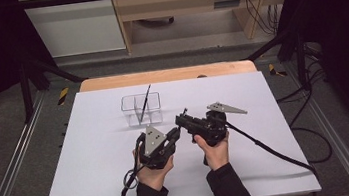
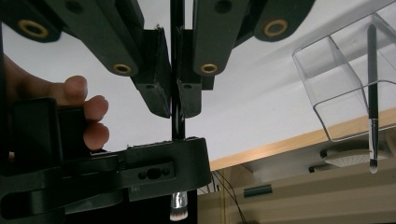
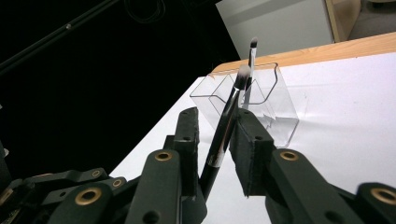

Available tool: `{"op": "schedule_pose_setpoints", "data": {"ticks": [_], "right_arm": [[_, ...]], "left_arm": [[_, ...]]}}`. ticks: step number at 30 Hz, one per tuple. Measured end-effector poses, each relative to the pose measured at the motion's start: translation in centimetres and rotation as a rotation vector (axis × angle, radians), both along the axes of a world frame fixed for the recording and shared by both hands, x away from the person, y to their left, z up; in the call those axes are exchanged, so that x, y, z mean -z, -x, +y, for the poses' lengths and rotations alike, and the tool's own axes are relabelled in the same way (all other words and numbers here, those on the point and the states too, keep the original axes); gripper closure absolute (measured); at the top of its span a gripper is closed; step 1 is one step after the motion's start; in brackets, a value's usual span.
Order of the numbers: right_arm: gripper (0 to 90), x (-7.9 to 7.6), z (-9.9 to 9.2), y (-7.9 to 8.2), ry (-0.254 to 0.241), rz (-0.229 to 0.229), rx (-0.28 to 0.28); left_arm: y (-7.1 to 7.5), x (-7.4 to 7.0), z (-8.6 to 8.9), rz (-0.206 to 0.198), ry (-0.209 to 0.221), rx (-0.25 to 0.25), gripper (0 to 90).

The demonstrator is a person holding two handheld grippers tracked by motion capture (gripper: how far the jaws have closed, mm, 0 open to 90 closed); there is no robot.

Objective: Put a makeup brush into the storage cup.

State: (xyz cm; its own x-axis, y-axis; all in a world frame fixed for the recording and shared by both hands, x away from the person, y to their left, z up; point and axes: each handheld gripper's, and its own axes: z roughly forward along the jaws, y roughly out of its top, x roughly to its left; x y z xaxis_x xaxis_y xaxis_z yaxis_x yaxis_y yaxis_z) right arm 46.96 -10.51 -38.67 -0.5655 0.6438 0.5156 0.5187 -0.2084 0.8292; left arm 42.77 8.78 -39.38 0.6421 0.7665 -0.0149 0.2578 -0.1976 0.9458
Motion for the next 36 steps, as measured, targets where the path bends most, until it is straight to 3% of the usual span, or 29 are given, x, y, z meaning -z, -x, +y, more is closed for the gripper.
{"op": "schedule_pose_setpoints", "data": {"ticks": [15, 25, 32, 36], "right_arm": [[82.7, 0.0, 0.0, 0.1, -0.024, 0.012, -0.01], [84.2, 0.0, 0.0, 0.1, -0.028, -0.005, -0.023], [84.2, 0.0, 0.0, 0.1, -0.002, -0.027, -0.031], [84.2, 0.1, 0.0, 0.2, 0.015, -0.042, -0.039]], "left_arm": [[0.0, 0.0, 0.0, -0.001, 0.005, -0.004, 83.4], [-0.2, 0.1, 0.2, 0.011, 0.02, 0.007, 82.3], [-1.0, 0.3, 0.5, 0.049, -0.026, -0.006, 60.3], [-1.3, 0.1, 0.4, 0.057, -0.038, 0.005, 59.9]]}}
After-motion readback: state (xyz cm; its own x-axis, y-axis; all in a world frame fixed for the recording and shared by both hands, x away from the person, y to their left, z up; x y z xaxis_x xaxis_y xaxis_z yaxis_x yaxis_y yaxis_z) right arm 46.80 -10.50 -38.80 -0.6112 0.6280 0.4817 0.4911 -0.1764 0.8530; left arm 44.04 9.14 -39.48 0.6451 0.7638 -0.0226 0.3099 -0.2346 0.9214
